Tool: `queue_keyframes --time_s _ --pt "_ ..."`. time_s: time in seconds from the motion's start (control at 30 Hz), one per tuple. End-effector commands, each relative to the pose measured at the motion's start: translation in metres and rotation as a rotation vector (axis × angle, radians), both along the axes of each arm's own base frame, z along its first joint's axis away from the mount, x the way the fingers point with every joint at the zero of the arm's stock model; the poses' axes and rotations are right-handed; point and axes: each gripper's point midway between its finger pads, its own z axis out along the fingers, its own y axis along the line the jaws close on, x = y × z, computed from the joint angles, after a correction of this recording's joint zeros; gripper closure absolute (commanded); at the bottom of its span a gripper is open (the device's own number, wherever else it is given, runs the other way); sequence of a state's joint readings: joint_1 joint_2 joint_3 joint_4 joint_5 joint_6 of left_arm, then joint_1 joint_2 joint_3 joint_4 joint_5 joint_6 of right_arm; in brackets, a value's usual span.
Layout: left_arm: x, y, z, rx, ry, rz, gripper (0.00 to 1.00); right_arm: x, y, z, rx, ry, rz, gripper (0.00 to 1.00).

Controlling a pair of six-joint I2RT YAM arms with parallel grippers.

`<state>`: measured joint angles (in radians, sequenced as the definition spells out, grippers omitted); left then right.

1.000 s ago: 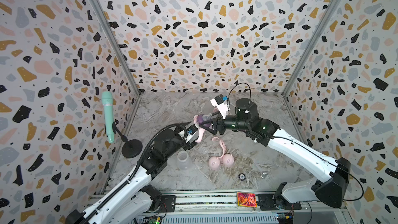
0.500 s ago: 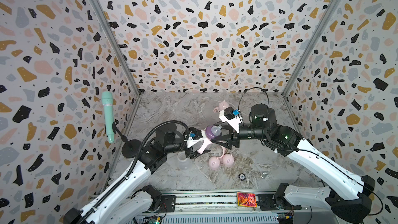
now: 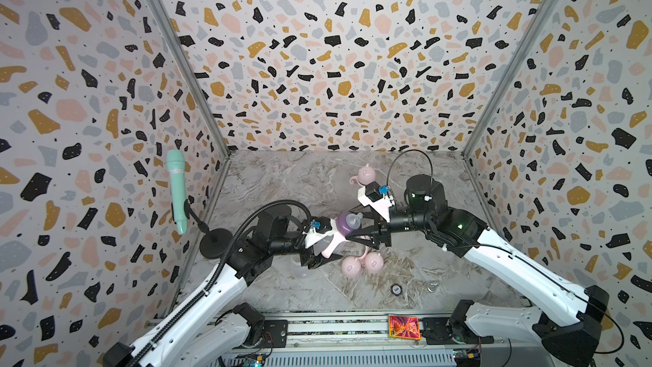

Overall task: Assemble the baby bottles
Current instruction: Screw the nipple onto the baby bottle.

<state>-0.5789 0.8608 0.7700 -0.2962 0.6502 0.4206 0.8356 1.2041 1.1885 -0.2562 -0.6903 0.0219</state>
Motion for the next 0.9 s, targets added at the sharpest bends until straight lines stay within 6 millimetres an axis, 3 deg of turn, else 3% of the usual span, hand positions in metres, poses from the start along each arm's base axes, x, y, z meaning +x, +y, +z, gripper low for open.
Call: queue_keyframes --time_s 0.0,0.17,0.37,0.6,0.87 --pt "0.013 0.002 0.129 -0.314 -0.489 0.09 1.0 -0.017 0.012 -0.082 -0.194 0.395 0.031 1.0" --pt "0.038 0.019 0.12 -0.257 -0.58 0.262 1.0 -0.011 0.02 -0.088 -0.214 0.514 -0.005 1.0" --pt "0.064 0.024 0.116 -0.186 -0.655 0.379 1.0 0.013 0.029 -0.096 -0.242 0.661 -0.137 1.0" --pt "0.076 0.025 0.111 -0.112 -0.774 0.462 1.0 0.033 0.031 -0.072 -0.118 0.76 -0.192 1.0" --pt "0.079 0.03 0.118 -0.058 -0.939 0.551 1.0 0.038 0.033 -0.049 -0.061 0.812 -0.174 1.0"
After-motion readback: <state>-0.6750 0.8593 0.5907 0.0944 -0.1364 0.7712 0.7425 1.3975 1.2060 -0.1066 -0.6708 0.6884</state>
